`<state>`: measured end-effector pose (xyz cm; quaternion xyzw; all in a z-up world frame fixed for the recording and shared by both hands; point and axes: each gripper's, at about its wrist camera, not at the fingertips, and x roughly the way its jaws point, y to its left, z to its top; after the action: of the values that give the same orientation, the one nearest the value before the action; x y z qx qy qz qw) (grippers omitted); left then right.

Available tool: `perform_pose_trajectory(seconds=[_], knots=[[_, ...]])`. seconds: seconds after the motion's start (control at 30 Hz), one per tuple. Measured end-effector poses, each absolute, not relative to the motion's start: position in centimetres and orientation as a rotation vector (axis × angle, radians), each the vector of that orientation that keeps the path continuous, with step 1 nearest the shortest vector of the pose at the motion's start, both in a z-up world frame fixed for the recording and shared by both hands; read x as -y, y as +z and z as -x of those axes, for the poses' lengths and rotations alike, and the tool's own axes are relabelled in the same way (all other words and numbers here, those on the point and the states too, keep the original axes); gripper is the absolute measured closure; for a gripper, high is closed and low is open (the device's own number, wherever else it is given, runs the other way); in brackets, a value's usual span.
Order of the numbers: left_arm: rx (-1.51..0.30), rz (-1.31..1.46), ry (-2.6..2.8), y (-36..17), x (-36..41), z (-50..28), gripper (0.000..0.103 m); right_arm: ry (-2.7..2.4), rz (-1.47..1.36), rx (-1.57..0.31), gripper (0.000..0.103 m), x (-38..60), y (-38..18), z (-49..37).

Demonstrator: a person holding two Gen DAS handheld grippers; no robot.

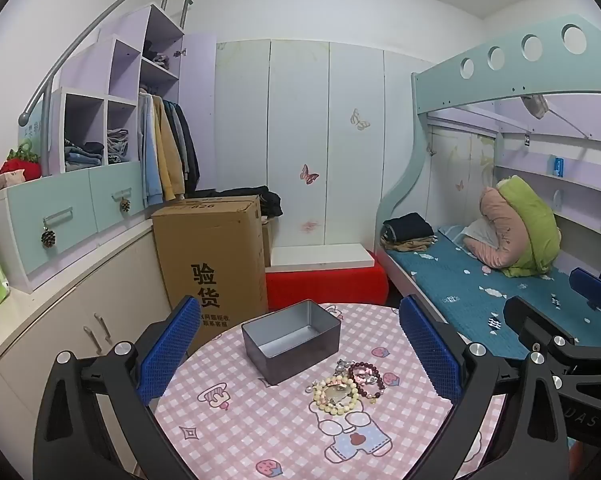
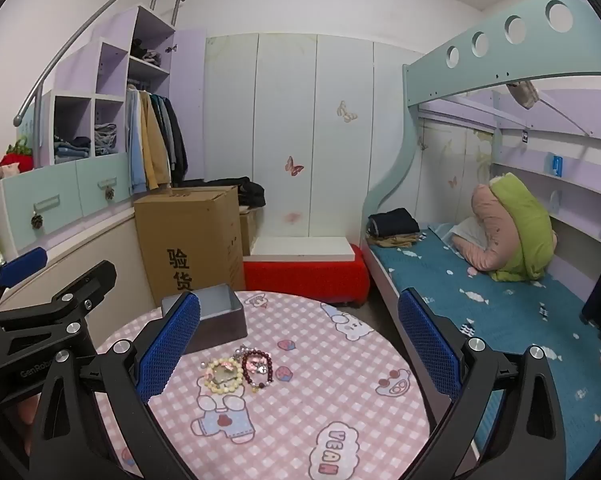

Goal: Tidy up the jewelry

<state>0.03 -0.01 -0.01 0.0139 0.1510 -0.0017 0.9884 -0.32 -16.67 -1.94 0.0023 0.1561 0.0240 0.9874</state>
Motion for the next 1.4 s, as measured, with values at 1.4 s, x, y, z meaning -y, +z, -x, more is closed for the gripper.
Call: perform_pose_trajectory(seconds=[1.4], knots=[[-0.309,-0.020,-0.005,-0.60,-0.15,-0.21,0.006,0.044,0.006,-0.312,0.007,16.41,-1.90,0.35]])
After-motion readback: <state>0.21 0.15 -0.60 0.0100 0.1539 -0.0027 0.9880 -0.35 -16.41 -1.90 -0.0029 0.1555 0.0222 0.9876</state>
